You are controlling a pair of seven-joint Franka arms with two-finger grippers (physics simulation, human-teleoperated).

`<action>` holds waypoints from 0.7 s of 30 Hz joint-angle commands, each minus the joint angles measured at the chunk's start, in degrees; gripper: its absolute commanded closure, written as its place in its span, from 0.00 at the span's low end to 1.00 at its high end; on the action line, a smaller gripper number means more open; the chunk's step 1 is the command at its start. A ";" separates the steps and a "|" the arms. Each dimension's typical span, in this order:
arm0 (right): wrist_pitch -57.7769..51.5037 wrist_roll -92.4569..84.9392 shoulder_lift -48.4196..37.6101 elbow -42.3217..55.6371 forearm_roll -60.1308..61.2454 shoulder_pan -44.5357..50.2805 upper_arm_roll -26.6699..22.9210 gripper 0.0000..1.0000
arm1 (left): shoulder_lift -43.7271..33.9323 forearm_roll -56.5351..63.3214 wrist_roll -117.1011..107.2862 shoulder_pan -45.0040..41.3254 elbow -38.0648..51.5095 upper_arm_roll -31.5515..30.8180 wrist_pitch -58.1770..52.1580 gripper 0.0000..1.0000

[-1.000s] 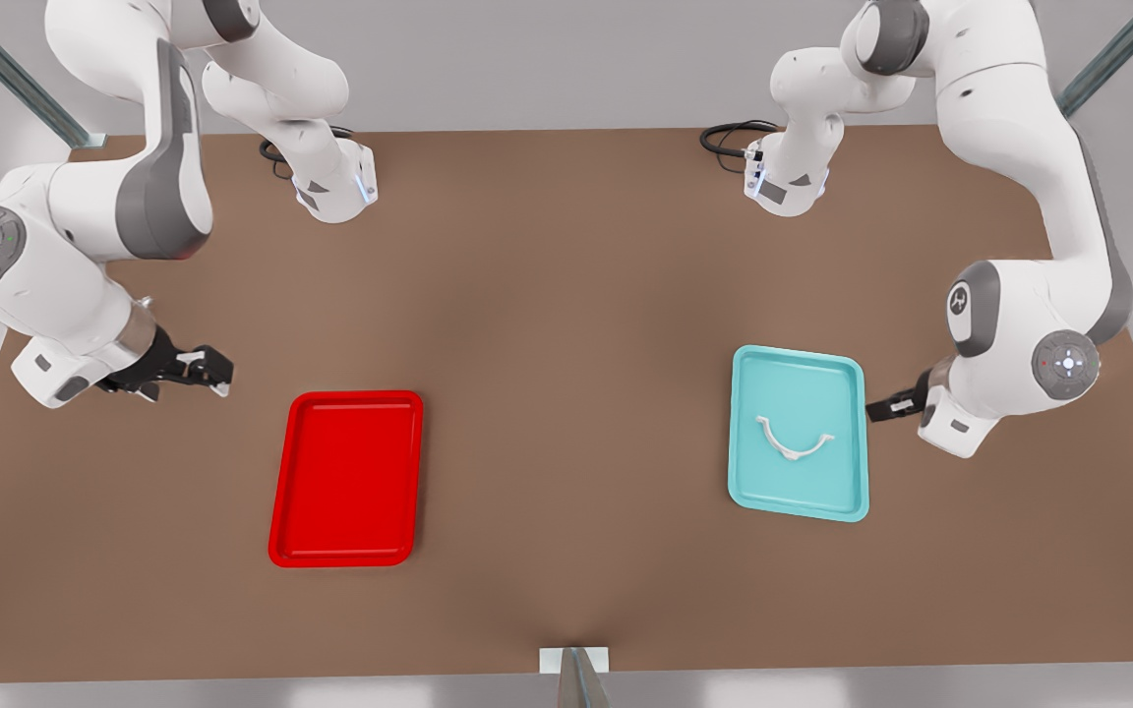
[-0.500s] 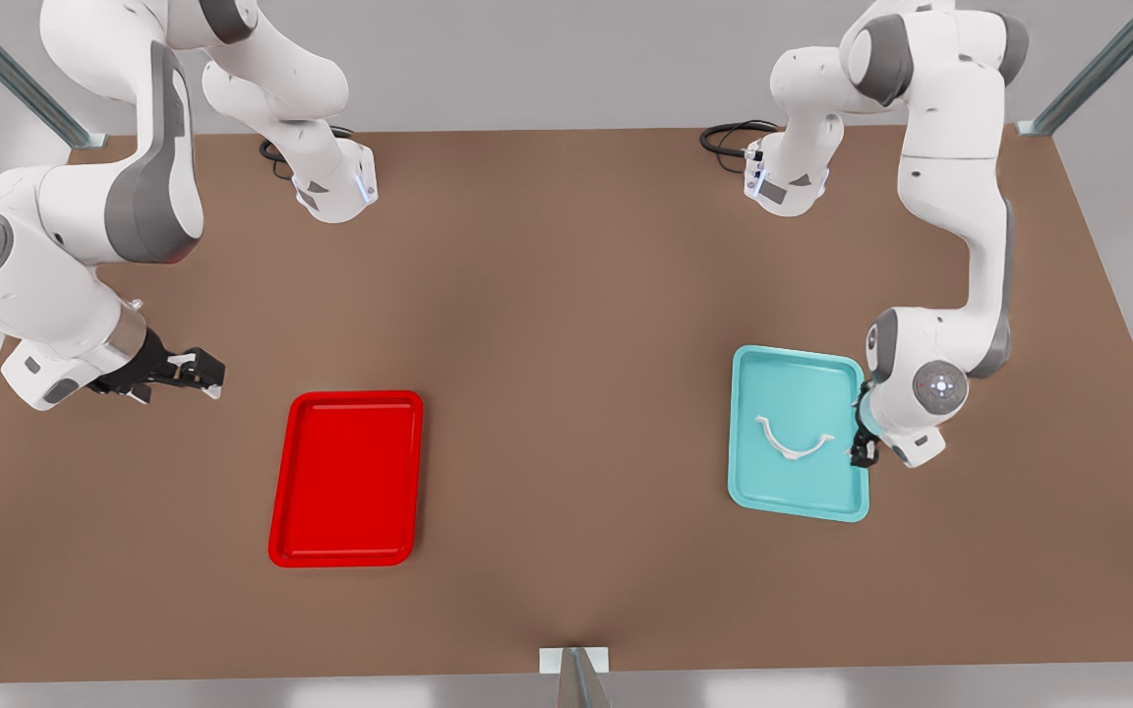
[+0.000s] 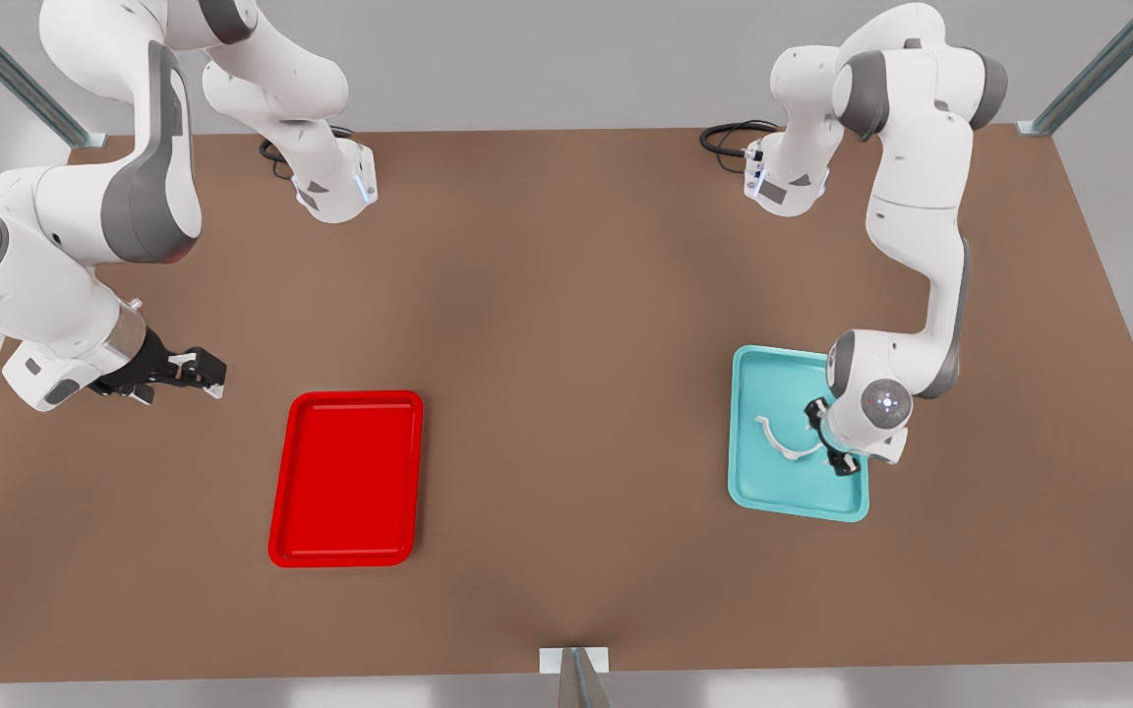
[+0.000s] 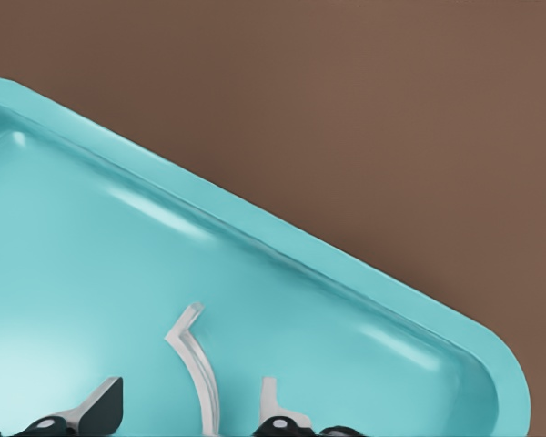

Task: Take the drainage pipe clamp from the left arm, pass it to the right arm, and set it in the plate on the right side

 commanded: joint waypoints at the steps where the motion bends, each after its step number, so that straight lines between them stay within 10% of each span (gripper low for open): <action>1: -0.02 -0.78 -0.06 0.03 0.07 0.03 0.01 0.00 | 0.29 -0.06 -28.38 0.09 0.04 -0.06 1.87 0.30; 14: -0.02 -1.22 0.02 0.03 0.07 -0.41 0.09 0.00 | 1.87 -0.06 -27.85 0.53 0.04 0.03 2.57 0.79; 21: -0.02 -1.31 0.02 0.03 0.07 -0.41 0.01 0.00 | 0.20 -0.32 -21.18 1.76 0.65 -0.24 0.38 0.79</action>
